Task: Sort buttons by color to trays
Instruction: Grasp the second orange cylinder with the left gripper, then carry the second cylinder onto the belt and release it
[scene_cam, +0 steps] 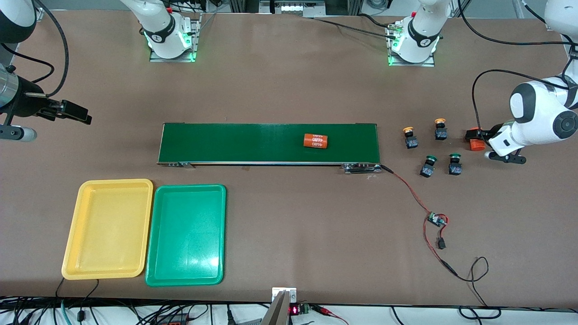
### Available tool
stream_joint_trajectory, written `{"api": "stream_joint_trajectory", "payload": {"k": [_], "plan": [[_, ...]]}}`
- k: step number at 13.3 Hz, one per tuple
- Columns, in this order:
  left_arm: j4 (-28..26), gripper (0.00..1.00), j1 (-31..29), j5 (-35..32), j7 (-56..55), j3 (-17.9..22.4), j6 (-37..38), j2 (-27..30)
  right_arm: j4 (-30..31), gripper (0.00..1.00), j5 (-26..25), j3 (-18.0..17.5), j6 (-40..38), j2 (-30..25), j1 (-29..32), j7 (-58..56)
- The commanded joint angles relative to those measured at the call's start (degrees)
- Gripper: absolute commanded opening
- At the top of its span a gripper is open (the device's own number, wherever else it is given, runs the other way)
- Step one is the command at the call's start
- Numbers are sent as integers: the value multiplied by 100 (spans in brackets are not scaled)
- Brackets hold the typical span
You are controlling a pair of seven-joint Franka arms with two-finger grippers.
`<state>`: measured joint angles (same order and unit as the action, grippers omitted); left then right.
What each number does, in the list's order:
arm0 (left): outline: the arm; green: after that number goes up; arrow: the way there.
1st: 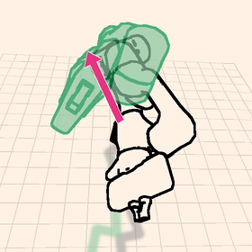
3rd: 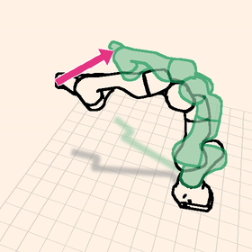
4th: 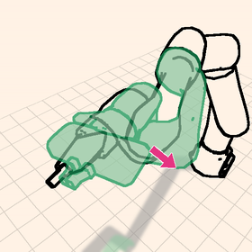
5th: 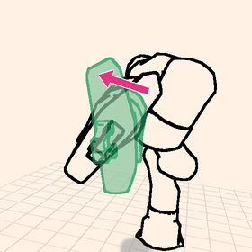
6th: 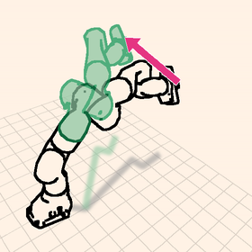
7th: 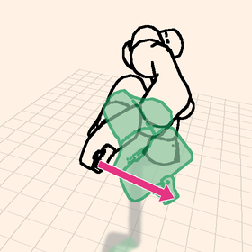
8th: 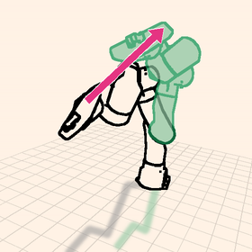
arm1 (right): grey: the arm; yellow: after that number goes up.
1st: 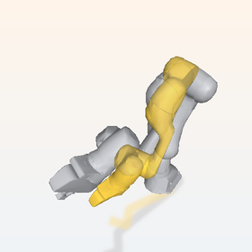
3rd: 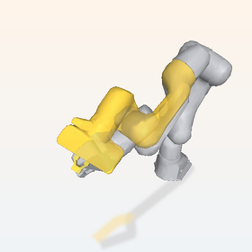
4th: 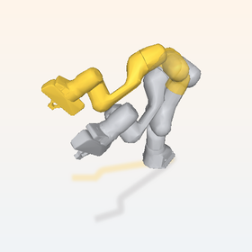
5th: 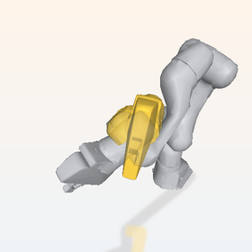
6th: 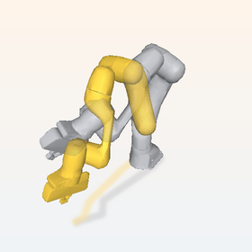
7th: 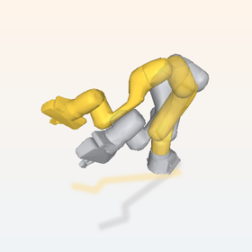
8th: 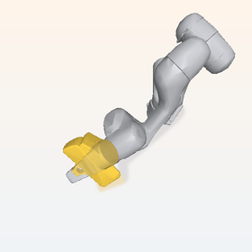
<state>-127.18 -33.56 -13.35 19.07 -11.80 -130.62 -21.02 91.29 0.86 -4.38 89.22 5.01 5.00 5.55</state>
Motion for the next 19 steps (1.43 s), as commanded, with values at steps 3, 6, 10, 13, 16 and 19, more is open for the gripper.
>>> {"api": "stream_joint_trajectory", "payload": {"k": [3,6,10,13,16,19], "plan": [[-26,87,-37,-212,-17,11,-253,-122,-85,100,20,-27,-28,18,36,-36],[-17,49,-28,-203,-17,63,-245,-219,-85,100,28,-36,-45,18,45,-36],[297,0,121,-203,-9,72,279,61,-85,100,20,-36,-36,18,36,-36],[992,0,814,-203,726,11,1099,492,-85,100,28,-28,-54,18,45,-36],[1037,0,1657,-142,1063,-59,1171,800,-85,100,28,-28,-36,18,45,-36],[1037,0,1852,261,1923,-734,1127,844,-85,100,-7,-27,-62,9,45,-36]]}}
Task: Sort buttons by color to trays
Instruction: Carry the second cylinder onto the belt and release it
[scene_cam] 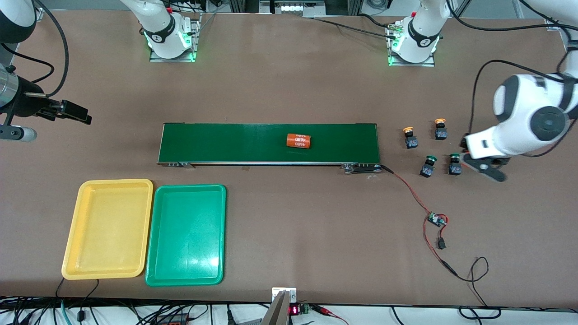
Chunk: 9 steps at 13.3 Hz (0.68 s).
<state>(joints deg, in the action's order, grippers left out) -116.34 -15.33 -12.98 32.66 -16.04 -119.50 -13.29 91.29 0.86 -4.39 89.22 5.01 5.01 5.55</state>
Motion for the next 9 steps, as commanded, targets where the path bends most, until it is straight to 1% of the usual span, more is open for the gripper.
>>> {"api": "stream_joint_trajectory", "payload": {"k": [1,2,3,4,6,9], "plan": [[-47,0,213,261,836,-408,6,98,-85,100,-7,-27,-80,9,53,-45],[-47,0,319,348,1230,-618,-38,98,-85,100,-15,-27,-80,0,53,-80],[-47,0,398,619,1512,-864,-169,64,-85,100,-15,-27,-89,0,53,-80],[-47,0,608,709,1707,-1014,-370,-6,-85,100,28,-27,-80,0,53,-89],[-56,0,1196,666,2006,-1033,-696,-190,-85,100,37,-27,-80,9,44,-106],[-99,0,1698,631,2471,-1024,-794,-376,-85,100,37,-36,-80,18,36,-106]]}}
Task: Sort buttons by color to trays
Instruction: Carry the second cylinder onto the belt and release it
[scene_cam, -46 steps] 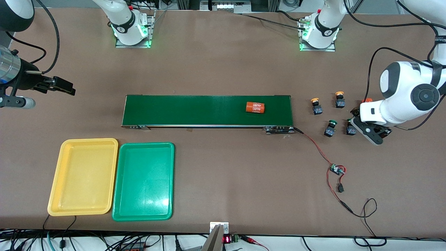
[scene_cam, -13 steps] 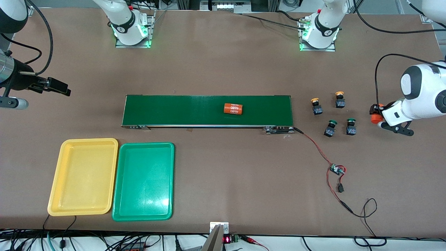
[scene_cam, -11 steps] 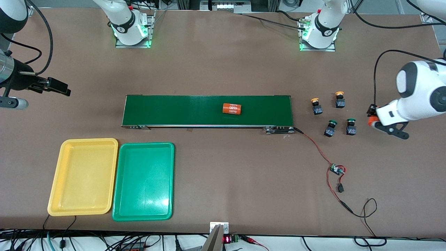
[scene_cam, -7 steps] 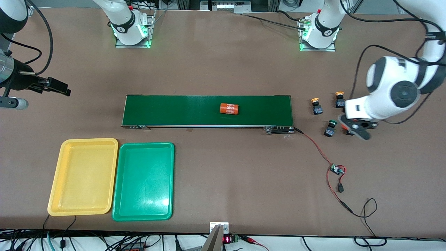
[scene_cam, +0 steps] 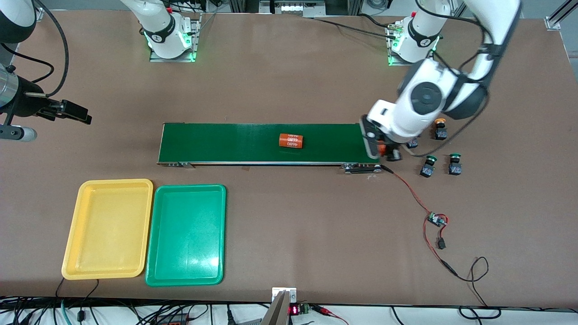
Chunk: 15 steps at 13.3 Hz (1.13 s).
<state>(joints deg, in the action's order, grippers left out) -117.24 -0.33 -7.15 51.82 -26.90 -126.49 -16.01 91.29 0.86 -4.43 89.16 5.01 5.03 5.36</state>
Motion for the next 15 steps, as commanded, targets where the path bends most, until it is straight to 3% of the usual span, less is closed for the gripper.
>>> {"api": "stream_joint_trajectory", "payload": {"k": [1,9,10,11,12,15], "plan": [[-10,0,322,38,775,53,-77,-104,-85,100,37,-32,-83,18,42,-88],[-115,4,516,-31,620,62,-260,-552,-67,100,37,-32,-74,35,51,-97],[-115,11,542,-32,428,62,-314,-561,-67,100,37,-32,-74,36,51,-97],[-115,63,604,-32,260,62,-315,-587,-67,100,37,-32,-74,36,51,-97],[-107,100,604,-41,224,53,-306,-544,-67,100,37,-32,-74,36,42,-97],[-54,100,491,-6,250,132,-393,-62,-67,100,28,-32,-83,36,42,-97]]}}
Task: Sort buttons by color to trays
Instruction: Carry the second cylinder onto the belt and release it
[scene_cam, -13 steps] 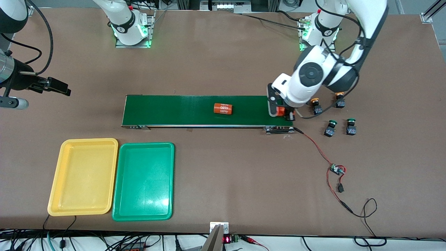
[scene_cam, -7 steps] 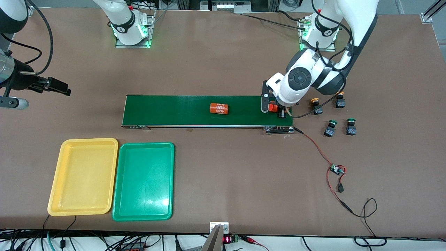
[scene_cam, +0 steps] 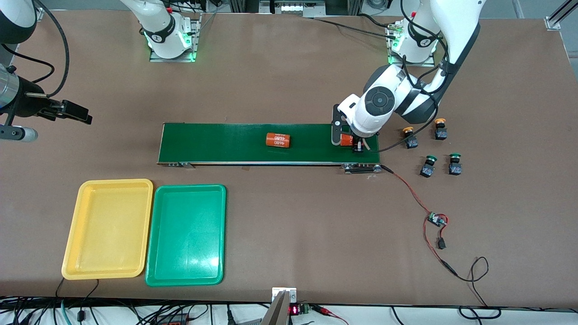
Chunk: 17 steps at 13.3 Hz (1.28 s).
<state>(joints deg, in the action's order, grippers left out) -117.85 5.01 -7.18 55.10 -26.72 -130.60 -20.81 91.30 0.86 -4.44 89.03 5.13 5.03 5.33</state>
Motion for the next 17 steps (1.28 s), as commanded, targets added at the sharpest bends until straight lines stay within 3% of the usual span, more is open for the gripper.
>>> {"api": "stream_joint_trajectory", "payload": {"k": [1,5,7,12,15,17], "plan": [[8,100,-184,6,-78,210,17,550,-68,100,-6,-31,-62,76,50,-103],[-1,100,-659,77,-174,1123,0,525,-77,100,-33,-31,-62,103,42,-191],[-36,100,-712,85,-769,1483,-53,525,-86,100,-42,-31,-53,137,24,-304],[-10,100,-853,138,-3590,1836,-44,166,-68,100,-42,-31,-123,147,-2,-455],[16,100,-958,147,-3858,1916,-123,-98,185,100,-33,-31,-141,16,-11,-402],[16,100,-1063,173,-3901,1942,-403,-317,877,100,-16,-31,148,-431,-2,-393]]}}
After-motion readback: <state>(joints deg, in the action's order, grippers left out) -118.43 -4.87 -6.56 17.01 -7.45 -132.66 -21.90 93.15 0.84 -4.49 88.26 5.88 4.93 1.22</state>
